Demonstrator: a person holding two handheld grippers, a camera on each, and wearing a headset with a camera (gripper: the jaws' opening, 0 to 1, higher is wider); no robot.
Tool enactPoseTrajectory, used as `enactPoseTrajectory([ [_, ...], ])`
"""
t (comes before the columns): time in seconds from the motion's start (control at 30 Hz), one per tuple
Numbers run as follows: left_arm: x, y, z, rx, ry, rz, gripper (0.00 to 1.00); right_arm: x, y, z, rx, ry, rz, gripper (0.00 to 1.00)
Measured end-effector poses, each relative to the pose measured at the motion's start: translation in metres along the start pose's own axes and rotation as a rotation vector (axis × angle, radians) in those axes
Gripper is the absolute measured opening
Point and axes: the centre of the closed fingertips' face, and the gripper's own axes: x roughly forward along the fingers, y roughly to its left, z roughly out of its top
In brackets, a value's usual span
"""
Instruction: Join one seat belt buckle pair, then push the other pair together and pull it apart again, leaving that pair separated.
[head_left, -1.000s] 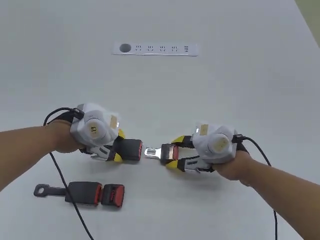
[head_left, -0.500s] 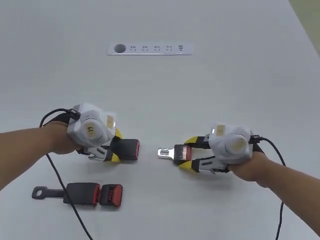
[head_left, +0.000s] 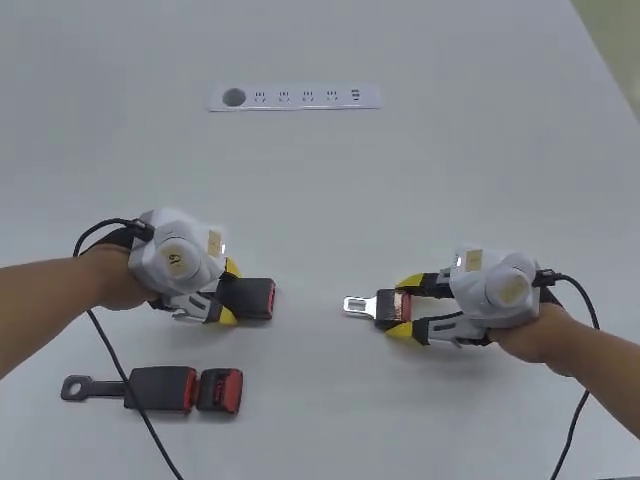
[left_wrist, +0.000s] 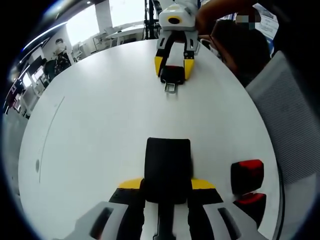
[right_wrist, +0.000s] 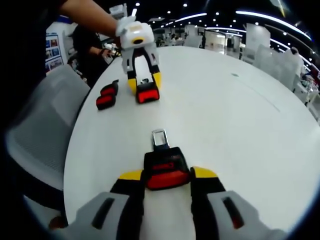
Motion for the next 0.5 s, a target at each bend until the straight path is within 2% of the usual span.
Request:
enactPoseTrajectory([
  [0.5,0.002,0.003,-0.004,0.000,0.004,0.000,0.34,-0.017,-0.005,-0.014,0.012,0.021,-0.011,0.37],
])
